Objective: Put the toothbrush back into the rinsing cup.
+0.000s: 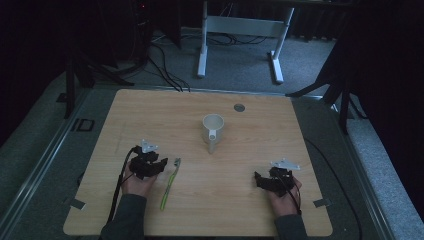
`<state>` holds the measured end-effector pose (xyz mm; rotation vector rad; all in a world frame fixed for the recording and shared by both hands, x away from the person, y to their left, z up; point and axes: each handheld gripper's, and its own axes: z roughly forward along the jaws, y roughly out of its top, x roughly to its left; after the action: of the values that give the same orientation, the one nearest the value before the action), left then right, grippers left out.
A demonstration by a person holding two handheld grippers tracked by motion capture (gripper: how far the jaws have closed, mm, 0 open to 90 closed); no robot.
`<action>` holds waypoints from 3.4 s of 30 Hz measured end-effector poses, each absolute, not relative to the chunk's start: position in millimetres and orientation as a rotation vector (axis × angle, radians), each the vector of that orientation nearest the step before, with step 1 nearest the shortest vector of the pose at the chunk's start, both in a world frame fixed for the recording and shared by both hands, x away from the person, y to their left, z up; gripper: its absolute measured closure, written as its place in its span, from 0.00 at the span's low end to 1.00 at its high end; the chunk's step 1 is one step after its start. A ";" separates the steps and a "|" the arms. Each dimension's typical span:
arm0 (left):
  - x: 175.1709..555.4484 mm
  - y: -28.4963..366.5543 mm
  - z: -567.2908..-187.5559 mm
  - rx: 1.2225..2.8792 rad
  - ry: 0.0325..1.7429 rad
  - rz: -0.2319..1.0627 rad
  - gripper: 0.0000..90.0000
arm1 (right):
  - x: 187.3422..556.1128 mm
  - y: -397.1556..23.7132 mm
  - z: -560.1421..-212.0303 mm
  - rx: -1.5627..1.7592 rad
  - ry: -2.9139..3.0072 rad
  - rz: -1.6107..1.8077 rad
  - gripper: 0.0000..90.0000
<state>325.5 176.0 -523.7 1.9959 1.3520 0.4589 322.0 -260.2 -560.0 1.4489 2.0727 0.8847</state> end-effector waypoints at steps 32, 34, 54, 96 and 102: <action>319.5 163.1 -483.8 2.146 1.411 0.314 0.73 | 321.9 -260.0 -559.9 1.453 2.071 0.887 0.20; 320.5 161.2 -484.6 2.164 1.418 0.302 0.73 | 321.9 -259.9 -559.9 1.454 2.071 0.887 0.20; 326.8 137.6 -489.2 2.284 1.435 0.167 0.75 | 321.9 -260.0 -560.0 1.445 2.077 0.888 0.20; 341.3 112.0 -505.2 2.489 1.540 0.037 0.78 | 321.9 -259.9 -560.0 1.439 2.081 0.889 0.20; 342.9 111.5 -509.4 2.521 1.554 0.034 0.78 | 321.9 -259.9 -560.0 1.440 2.081 0.890 0.20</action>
<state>342.9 111.5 -509.4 2.5208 1.5544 0.0343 321.9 -259.9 -560.0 1.4400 2.0808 0.8898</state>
